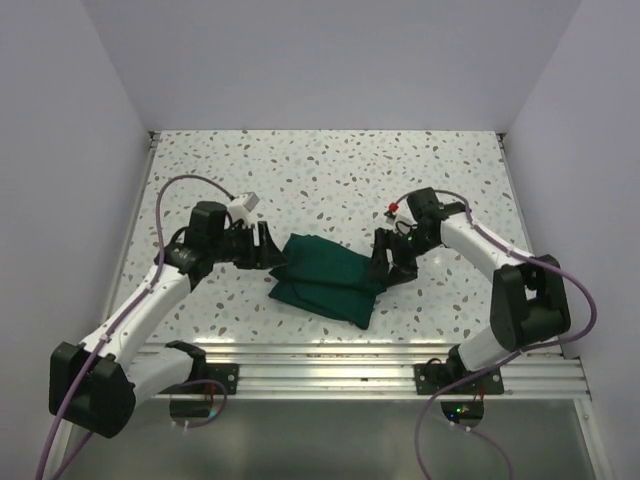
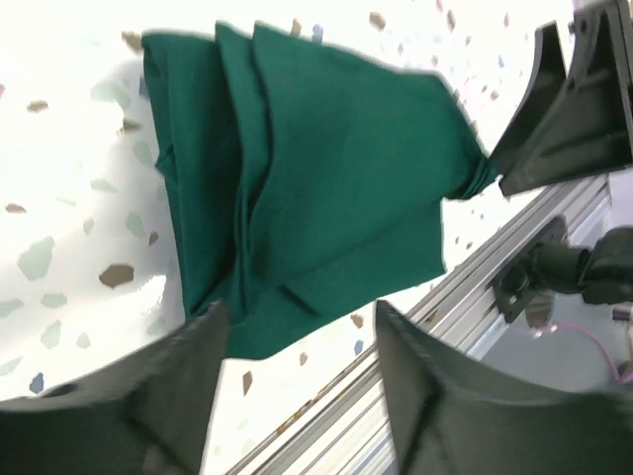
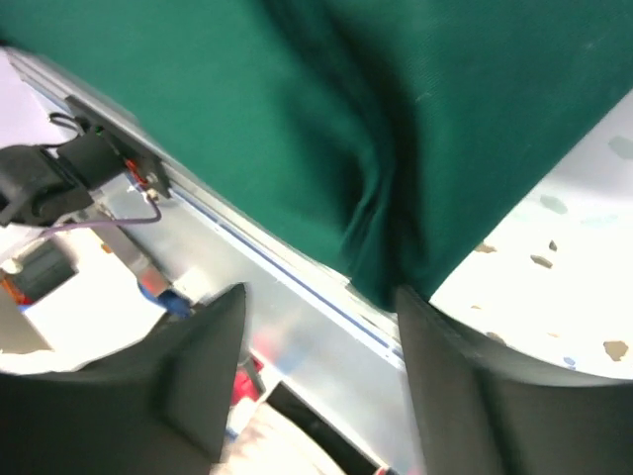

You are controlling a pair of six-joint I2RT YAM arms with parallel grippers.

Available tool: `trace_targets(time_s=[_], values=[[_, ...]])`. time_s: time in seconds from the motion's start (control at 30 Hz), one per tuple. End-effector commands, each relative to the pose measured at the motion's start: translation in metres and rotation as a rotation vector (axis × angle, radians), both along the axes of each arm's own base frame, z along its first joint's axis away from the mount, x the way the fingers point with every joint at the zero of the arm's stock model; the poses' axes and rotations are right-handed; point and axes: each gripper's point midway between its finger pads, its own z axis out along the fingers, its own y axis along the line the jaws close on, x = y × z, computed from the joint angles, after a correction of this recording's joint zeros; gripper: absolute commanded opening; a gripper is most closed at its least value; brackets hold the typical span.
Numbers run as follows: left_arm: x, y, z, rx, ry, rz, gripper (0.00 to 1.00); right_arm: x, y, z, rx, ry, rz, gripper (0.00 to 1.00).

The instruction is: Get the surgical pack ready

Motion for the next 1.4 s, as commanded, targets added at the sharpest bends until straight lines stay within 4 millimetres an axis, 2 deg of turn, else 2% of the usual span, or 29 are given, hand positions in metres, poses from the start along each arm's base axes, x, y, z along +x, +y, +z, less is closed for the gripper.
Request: trace_targets(time_s=[0.0,0.07,0.1,0.17,0.2,0.23,0.27,0.3,0.37,0.43,0.53,0.67,0.87,0.93,1.13,1.23,1.27,1.37], values=[[0.026,-0.004,0.051,-0.026,-0.144,0.026,0.68,0.014,-0.001,0.037,0.001,-0.133,0.017,0.68],[0.036,-0.004,0.054,-0.002,-0.153,0.027,0.69,0.026,0.0,0.039,-0.004,-0.163,0.014,0.73],[0.045,-0.007,0.057,0.005,-0.156,0.024,0.69,0.042,0.004,0.048,0.001,-0.214,0.014,0.76],[0.061,-0.009,0.054,0.025,-0.167,0.028,0.7,0.063,0.007,0.043,-0.016,-0.236,0.008,0.8],[0.069,-0.011,0.06,0.03,-0.193,0.02,0.71,0.078,0.011,0.048,-0.006,-0.269,0.007,0.83],[0.074,-0.012,0.058,0.036,-0.19,0.014,0.72,0.087,0.013,0.046,-0.003,-0.274,0.012,0.84],[0.081,-0.016,0.042,0.048,-0.145,-0.005,0.72,0.094,0.017,0.031,-0.002,-0.233,0.019,0.84],[0.086,-0.021,0.047,0.04,-0.148,-0.027,0.72,0.105,0.022,0.032,0.014,-0.258,0.032,0.85],[0.093,-0.025,0.035,0.05,-0.106,-0.047,0.71,0.112,0.029,0.014,0.025,-0.208,0.061,0.85],[0.099,-0.026,0.04,0.052,-0.114,-0.038,0.7,0.122,0.035,0.012,0.041,-0.217,0.085,0.84],[0.101,-0.027,0.046,0.046,-0.126,-0.04,0.7,0.125,0.05,0.008,0.071,-0.187,0.116,0.79],[0.095,-0.023,0.047,0.056,-0.135,-0.041,0.7,0.113,0.073,0.014,0.112,-0.169,0.167,0.74],[0.089,-0.017,0.044,0.061,-0.125,-0.035,0.7,0.104,0.078,0.012,0.141,-0.16,0.166,0.67],[0.086,-0.016,0.04,0.063,-0.113,-0.036,0.7,0.101,0.081,0.012,0.146,-0.151,0.169,0.61],[0.086,-0.008,0.038,0.061,-0.107,-0.021,0.7,0.099,0.084,0.026,0.16,-0.187,0.188,0.5],[0.086,-0.006,0.037,0.062,-0.103,-0.016,0.7,0.097,0.089,0.035,0.179,-0.205,0.196,0.38],[0.085,-0.006,0.036,0.061,-0.098,-0.017,0.7,0.095,0.092,0.038,0.194,-0.204,0.202,0.3],[0.085,-0.004,0.034,0.061,-0.089,-0.01,0.7,0.086,0.095,0.048,0.207,-0.204,0.222,0.15]])
